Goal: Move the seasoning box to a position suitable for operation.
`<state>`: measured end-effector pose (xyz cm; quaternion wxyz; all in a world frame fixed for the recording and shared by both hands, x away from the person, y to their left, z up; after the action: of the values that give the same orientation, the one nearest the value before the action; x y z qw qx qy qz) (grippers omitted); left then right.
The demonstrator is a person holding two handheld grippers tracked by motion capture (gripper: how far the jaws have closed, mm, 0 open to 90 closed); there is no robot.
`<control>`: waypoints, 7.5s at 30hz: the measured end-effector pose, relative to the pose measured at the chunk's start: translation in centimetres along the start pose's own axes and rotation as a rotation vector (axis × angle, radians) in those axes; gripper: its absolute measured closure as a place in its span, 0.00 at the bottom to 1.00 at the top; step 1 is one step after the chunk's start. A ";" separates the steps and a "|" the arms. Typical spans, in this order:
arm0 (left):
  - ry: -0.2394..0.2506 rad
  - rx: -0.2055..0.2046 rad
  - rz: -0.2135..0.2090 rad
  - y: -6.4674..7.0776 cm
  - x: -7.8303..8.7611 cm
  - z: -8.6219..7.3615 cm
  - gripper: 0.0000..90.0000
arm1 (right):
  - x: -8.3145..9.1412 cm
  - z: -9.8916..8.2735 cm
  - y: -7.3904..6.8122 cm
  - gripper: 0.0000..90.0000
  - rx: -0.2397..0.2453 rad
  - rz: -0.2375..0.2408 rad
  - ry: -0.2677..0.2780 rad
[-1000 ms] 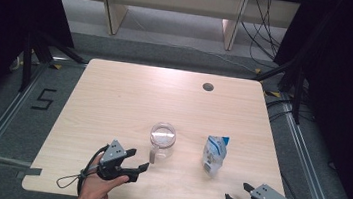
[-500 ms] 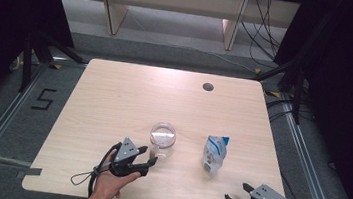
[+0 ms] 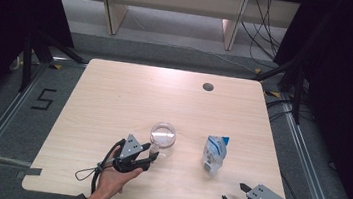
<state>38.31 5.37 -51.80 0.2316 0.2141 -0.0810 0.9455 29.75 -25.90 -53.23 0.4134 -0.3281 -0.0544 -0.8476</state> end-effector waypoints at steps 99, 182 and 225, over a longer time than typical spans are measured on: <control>0.060 -0.209 -0.479 -0.8 2.2 -1.8 0.72 | -0.9 0.1 -0.4 0.28 0.021 0.054 -0.011; 0.079 -0.021 -0.249 -0.2 5.0 2.1 0.98 | -6.5 6.3 -5.6 0.80 0.245 0.201 0.095; 0.092 -0.023 -0.243 -0.4 4.9 1.8 0.98 | -8.2 8.0 -5.9 0.98 0.269 0.196 0.144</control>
<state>35.19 7.21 -47.97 0.3501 0.1763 -0.0545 0.9184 33.11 -13.72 -50.90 0.5372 -0.2120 -0.1052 -0.8095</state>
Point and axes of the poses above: each handheld gripper's, and its own axes: x roughly backward along the jaws, z roughly out of its top, y roughly to its right, the point moved 7 cm from there along -x, roughly forward along the jaws, and after that the axes turned 15 degrees about z, right-handed, at the moved point
